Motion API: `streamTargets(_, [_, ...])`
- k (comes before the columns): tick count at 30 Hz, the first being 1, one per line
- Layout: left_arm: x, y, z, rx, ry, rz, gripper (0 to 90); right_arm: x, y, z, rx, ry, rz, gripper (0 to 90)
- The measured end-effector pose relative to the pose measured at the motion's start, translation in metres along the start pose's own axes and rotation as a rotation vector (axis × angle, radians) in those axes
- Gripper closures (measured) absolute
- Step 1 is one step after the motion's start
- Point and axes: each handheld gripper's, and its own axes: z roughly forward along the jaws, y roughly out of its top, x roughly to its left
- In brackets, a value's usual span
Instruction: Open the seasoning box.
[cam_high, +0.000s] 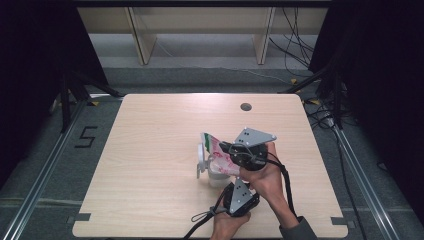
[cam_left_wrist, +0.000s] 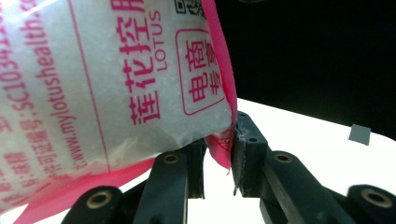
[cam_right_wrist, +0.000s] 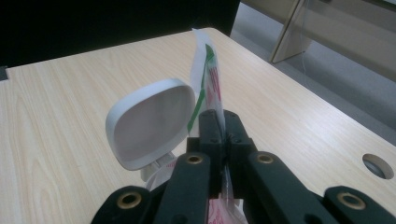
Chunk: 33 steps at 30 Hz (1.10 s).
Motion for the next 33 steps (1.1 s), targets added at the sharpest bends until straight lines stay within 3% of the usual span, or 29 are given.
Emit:
streamTargets(2, [0.000,0.000,0.000,0.001,0.001,0.000,76.0,-0.001,0.000,0.001,-0.013,-0.011,-0.021,89.9])
streamTargets(3, [0.000,0.000,0.000,0.000,0.001,-0.002,76.0,0.003,0.000,0.000,-0.008,-0.013,0.020,90.0])
streamTargets(5, [0.000,-0.001,0.000,0.001,0.002,-0.004,75.9,0.000,0.000,0.000,-0.020,-0.015,-0.012,90.0])
streamTargets(8, [0.000,-0.002,0.000,0.009,0.002,-0.010,75.0,-0.001,0.000,-0.002,-0.033,-0.018,-0.007,90.0])
streamTargets(9, [0.000,-0.002,0.000,0.012,0.002,-0.009,74.8,0.000,-0.001,-0.004,-0.028,-0.006,0.030,90.0])
streamTargets(18, [0.000,-0.005,0.001,0.030,-0.005,-0.011,73.8,-0.006,-0.003,-0.014,-0.091,0.005,0.032,90.0])
streamTargets(22, [0.001,-0.007,0.001,0.048,-0.010,-0.009,71.8,-0.009,-0.007,-0.021,-0.117,0.015,0.051,90.0])
streamTargets(24, [0.001,-0.008,0.001,0.049,-0.012,-0.009,71.5,-0.012,-0.010,-0.029,-0.121,0.019,0.085,90.0])
streamTargets(28, [0.001,-0.007,0.001,0.056,-0.015,-0.017,69.5,-0.015,-0.012,-0.032,-0.153,0.030,0.076,90.0])
streamTargets(29, [0.001,-0.007,0.001,0.059,-0.017,-0.021,69.4,-0.014,-0.013,-0.033,-0.161,0.014,0.091,90.0])
streamTargets(32, [0.001,-0.008,0.001,0.066,-0.019,-0.027,66.3,-0.018,-0.016,-0.037,-0.170,0.031,0.087,90.0])
streamTargets(33, [0.001,-0.008,0.001,0.066,-0.021,-0.026,65.9,-0.018,-0.017,-0.039,-0.169,0.028,0.106,90.0])
